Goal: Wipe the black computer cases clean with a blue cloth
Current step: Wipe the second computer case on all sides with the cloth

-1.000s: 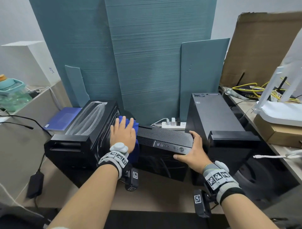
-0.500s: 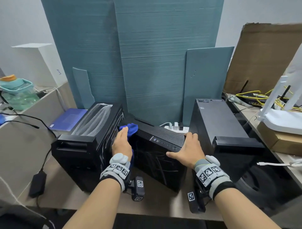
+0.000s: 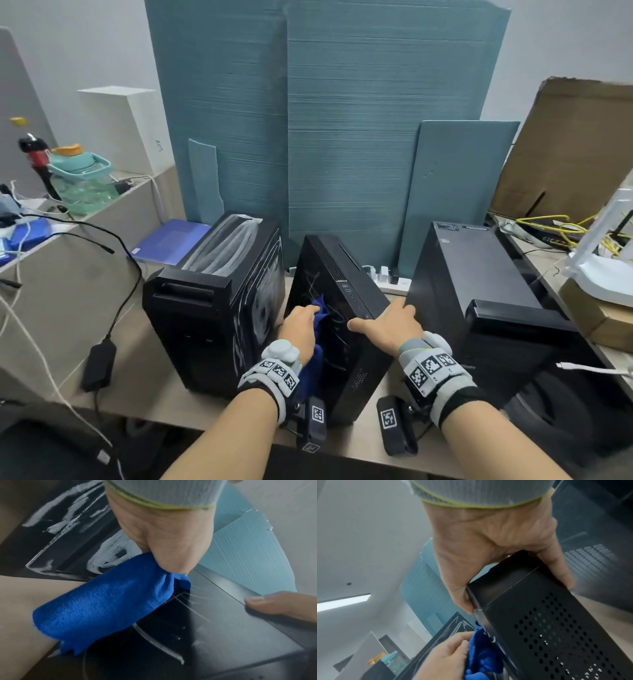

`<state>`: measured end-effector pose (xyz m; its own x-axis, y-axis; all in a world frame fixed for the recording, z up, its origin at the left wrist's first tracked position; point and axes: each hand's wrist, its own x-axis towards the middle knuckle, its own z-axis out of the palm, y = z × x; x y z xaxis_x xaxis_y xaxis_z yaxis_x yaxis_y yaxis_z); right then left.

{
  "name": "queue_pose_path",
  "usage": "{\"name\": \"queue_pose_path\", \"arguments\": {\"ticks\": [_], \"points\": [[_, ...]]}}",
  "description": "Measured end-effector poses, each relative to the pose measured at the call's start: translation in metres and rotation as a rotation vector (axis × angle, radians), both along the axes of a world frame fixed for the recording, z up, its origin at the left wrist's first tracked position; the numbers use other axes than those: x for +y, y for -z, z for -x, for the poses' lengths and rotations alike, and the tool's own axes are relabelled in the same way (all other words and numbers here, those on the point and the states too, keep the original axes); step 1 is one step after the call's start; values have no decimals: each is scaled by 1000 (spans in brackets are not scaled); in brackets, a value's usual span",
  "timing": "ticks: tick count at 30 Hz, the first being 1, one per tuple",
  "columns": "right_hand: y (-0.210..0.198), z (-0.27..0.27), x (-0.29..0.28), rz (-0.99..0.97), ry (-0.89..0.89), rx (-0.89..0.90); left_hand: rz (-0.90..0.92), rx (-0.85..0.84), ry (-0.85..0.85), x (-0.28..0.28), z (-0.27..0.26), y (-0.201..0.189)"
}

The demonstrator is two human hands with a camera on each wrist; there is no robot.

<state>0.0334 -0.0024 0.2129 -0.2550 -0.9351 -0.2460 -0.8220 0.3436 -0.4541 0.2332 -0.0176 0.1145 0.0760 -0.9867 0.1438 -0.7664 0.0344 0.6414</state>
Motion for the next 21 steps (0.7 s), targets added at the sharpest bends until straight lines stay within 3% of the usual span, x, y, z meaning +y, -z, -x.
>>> {"name": "queue_pose_path", "arguments": {"ticks": [4,9,12,16,21], "points": [[4,-4,4,-48,61,-67,-44,60,-43,10,-2,3],[8,-1,12,-65,22,-32,212,192,-144,28,21,-32],[7,-1,16,-50,-18,-2,309,375,-149,35,46,-55],[8,3,11,-28,-32,-2,280,749,-159,53,68,-41],[14,6,10,34,-5,24,236,757,-105,64,77,-23]]}}
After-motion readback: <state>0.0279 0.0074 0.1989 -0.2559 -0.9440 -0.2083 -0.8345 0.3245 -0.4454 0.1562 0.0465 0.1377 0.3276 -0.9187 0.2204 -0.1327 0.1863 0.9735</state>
